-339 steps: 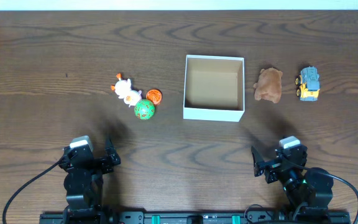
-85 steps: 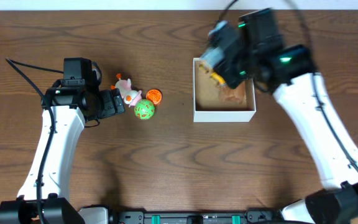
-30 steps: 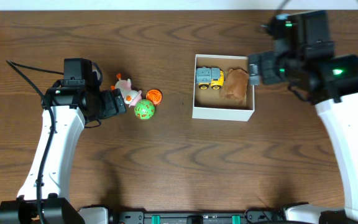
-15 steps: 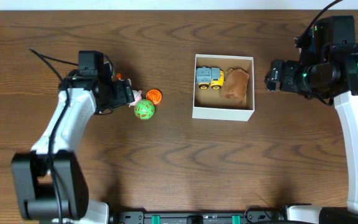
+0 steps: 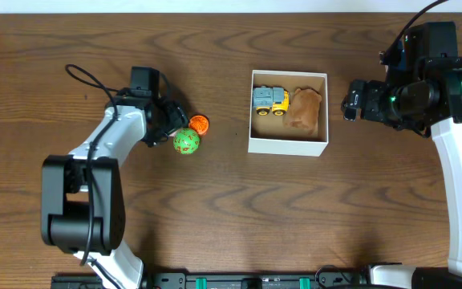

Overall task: Pack container
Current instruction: 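Grasp the white-pink duck toy with the left gripper, then carry the duck into the box with the left gripper and release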

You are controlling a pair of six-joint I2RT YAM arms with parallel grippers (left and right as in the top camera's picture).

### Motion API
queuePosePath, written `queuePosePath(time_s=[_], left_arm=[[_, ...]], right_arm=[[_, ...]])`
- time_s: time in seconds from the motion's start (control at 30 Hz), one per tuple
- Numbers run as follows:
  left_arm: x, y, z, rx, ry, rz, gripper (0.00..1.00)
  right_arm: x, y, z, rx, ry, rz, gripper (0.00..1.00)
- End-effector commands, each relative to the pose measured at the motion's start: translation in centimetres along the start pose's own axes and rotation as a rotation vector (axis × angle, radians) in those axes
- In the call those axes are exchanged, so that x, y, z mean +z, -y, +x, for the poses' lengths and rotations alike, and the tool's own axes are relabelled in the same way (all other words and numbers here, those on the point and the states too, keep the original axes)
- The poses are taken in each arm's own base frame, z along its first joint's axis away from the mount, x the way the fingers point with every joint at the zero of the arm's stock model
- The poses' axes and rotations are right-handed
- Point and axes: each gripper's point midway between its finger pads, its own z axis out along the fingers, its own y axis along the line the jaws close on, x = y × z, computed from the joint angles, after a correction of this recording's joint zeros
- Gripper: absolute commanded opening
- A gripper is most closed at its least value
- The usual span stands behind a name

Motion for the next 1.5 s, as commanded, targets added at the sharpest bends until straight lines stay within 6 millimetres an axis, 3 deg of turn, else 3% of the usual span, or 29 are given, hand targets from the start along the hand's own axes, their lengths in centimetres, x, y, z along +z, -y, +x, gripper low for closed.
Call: queuePosePath(time_s=[0.0, 0.03, 0.2, 0.33, 0.53, 0.77, 0.87, 1.03, 1.1, 1.23, 1.47], left_arm=[[1.1, -0.3, 0.0, -0.068, -0.006, -0.037, 0.70], [1.4, -0.4, 0.1, -0.073, -0.012, -0.042, 0.68], [1.5, -0.5, -0.1, -0.068, -0.001, -0.049, 0.35], [0.0, 0.4, -1.0, -0.013, 0.033, -0.021, 0.24], [-5.0, 2.2, -2.1, 0.139, 0.077, 0.006, 0.11], [-12.4, 3.3, -1.7, 0.283, 0.109, 0.004, 0.10], [-15.2, 4.7, 0.0, 0.305, 0.084, 0.056, 0.09], [-17.6, 9.6, 5.1, 0.395, -0.032, 0.281, 0.09], [-17.7, 11.0, 6.7, 0.479, -0.052, 0.315, 0.09], [-17.0, 13.1, 9.6, 0.824, -0.037, 0.324, 0.06], [-14.9, 14.8, 11.7, 1.358, 0.081, 0.152, 0.06]], right_arm=[[0.2, 0.0, 0.1, 0.018, -0.009, -0.005, 0.99], [0.2, 0.0, 0.1, 0.018, -0.009, -0.005, 0.99], [0.2, 0.0, 0.2, 0.019, -0.016, -0.004, 0.99], [0.2, 0.0, 0.5, 0.020, -0.025, -0.002, 0.99], [0.2, 0.1, 0.7, 0.021, -0.036, 0.001, 0.99], [0.2, 0.1, 0.7, 0.021, -0.036, 0.001, 0.99], [0.2, 0.1, 0.7, 0.020, -0.036, 0.001, 0.99], [0.2, 0.1, 0.7, 0.014, -0.035, 0.002, 0.99], [0.2, 0.1, 0.7, 0.014, -0.035, 0.001, 0.99], [0.2, 0.4, 0.4, 0.017, -0.021, 0.018, 0.99], [-0.3, 2.0, -0.8, 0.171, 0.036, 0.047, 0.99]])
